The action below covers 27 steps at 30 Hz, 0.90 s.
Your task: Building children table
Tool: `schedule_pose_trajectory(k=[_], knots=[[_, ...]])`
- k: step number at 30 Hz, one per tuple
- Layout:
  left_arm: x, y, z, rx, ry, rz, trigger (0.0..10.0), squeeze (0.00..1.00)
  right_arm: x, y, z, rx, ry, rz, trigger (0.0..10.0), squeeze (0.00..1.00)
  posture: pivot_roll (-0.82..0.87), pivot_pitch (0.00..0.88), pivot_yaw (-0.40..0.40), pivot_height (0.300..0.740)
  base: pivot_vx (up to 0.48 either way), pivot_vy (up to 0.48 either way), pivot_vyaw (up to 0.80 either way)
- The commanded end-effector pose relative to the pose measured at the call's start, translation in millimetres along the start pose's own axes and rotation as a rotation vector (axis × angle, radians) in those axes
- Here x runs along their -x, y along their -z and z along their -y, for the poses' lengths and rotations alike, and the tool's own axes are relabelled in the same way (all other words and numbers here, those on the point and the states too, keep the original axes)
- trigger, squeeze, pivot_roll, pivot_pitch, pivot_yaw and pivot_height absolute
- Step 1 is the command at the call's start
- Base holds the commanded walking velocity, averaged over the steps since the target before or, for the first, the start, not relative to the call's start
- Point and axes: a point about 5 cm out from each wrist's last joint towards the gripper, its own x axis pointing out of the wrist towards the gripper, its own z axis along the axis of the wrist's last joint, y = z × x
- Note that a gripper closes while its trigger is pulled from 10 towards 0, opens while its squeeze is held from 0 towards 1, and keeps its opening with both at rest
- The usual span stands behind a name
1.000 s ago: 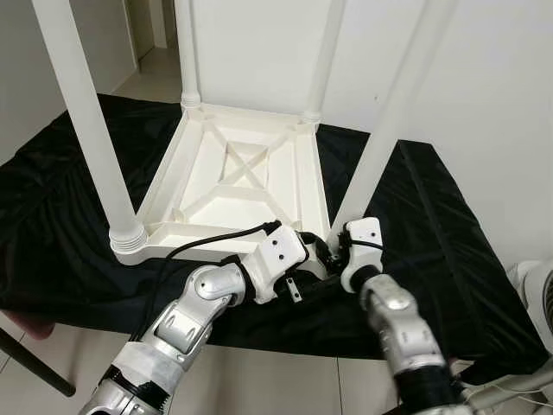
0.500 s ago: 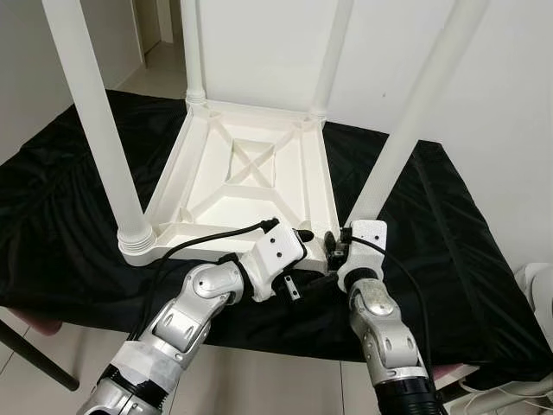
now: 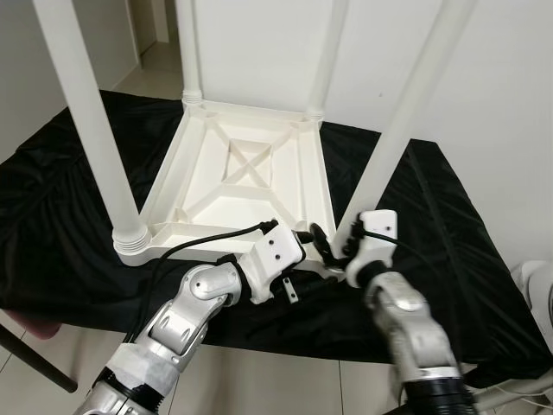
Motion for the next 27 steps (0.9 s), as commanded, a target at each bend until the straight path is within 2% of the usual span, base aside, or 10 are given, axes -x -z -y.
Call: schedule_pose_trajectory(k=[1, 3, 4, 6, 12, 17, 24, 25, 26, 27], knots=[[-1.6, -1.0, 5.0, 0.004, 0.028, 0.004, 10.0, 0.00, 3.1, 7.4, 5.6, 0.031, -0.094, -0.035, 10.0, 0.00, -0.08, 0.000, -0.094, 0.740, 0.000, 0.000, 0.00], [-1.5, -1.0, 5.4, 0.004, 0.029, 0.004, 10.0, 0.00, 4.4, 8.6, 10.1, 0.046, -0.127, -0.051, 10.0, 0.00, -0.08, 0.000, -0.094, 0.740, 0.000, 0.000, 0.00], [-1.9, -1.5, 6.1, 0.003, 0.031, 0.005, 10.0, 0.00, 4.0, 13.2, 22.1, 0.089, -0.154, -0.087, 10.0, 0.00, -0.08, 0.000, -0.097, 0.740, 0.000, 0.000, 0.00], [-2.4, -2.1, 6.2, 0.002, 0.031, 0.007, 10.0, 0.00, 3.5, 15.4, 27.6, 0.118, -0.180, -0.104, 10.0, 0.00, -0.07, 0.000, -0.097, 0.740, 0.000, 0.000, 0.00], [-2.8, -3.1, 6.2, 0.002, 0.031, 0.009, 10.0, 0.00, 0.5, 17.3, 30.1, 0.143, -0.266, -0.126, 10.0, 0.00, -0.07, 0.000, -0.092, 0.740, 0.000, 0.000, 0.00], [-2.6, -3.9, 4.8, 0.002, 0.034, 0.006, 10.0, 0.00, -12.2, 17.9, 32.9, 0.174, -0.340, -0.127, 10.0, 0.00, -0.06, 0.000, -0.086, 0.740, 0.000, 0.000, 0.00], [-1.9, -3.4, 5.8, 0.003, 0.050, -0.001, 10.0, 0.00, -23.2, 19.5, 32.6, 0.195, -0.376, -0.130, 10.0, 0.00, -0.06, 0.000, -0.086, 0.740, 0.000, 0.000, 0.00], [-1.8, -3.5, 6.9, 0.003, 0.055, -0.001, 10.0, 0.00, -24.5, 20.3, 32.2, 0.195, -0.384, -0.136, 3.0, 0.00, -0.05, 0.000, -0.087, 0.740, 0.000, 0.000, 0.00], [-1.8, -3.5, 6.9, 0.003, 0.055, -0.001, 10.0, 0.00, -24.5, 20.3, 32.2, 0.195, -0.384, -0.136, 3.0, 0.00, -0.05, 0.000, -0.087, 0.740, 0.000, 0.000, 0.00], [-1.6, -3.5, 7.9, 0.003, 0.059, -0.002, 10.0, 0.00, -25.3, 21.6, 31.9, 0.189, -0.397, -0.142, 0.0, 0.00, -0.05, 0.000, -0.089, 0.740, 0.000, 0.000, 0.00]])
